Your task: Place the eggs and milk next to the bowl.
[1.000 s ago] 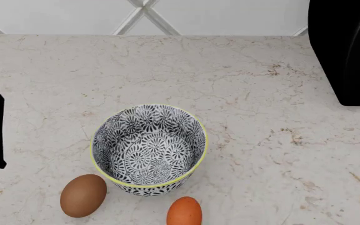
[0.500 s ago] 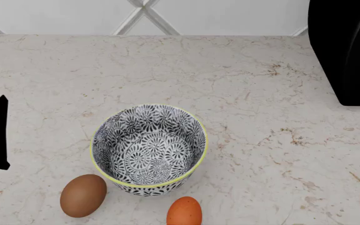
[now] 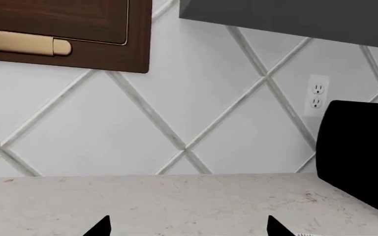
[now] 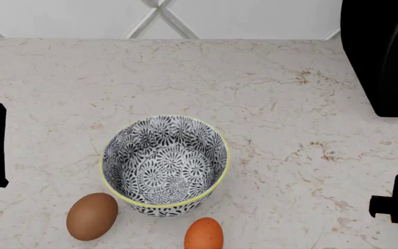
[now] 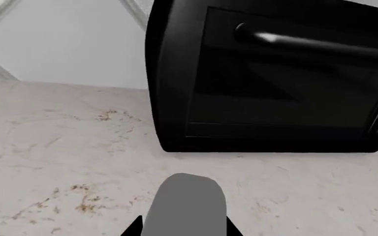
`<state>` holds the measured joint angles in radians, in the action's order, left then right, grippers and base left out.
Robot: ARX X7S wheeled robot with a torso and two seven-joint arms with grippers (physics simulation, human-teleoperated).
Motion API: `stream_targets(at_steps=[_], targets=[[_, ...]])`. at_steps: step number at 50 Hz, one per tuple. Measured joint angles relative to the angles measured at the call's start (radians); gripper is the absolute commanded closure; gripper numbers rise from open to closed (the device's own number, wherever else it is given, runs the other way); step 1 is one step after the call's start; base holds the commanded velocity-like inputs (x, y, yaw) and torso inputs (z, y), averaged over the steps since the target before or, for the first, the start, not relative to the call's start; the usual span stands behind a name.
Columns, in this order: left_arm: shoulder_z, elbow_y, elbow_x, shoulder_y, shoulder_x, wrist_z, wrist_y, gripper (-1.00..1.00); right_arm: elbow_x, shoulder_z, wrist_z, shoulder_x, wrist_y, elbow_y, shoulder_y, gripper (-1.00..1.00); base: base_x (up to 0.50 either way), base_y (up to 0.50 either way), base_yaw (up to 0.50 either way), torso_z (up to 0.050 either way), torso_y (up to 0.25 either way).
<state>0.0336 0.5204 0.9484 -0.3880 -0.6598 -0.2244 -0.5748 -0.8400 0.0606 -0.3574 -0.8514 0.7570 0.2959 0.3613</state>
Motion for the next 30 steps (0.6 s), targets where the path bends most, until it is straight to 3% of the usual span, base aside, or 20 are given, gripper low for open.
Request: stream_targets(at_steps=[30], targets=[[-0.003, 0.027, 0.022, -0.029, -0.016, -0.035, -0.029, -1.0, 0.049, -0.181, 0.384, -0.053, -0.104, -0.12, 0.197, 1.0, 0.0, 0.0, 0.0, 0.0, 0.0]])
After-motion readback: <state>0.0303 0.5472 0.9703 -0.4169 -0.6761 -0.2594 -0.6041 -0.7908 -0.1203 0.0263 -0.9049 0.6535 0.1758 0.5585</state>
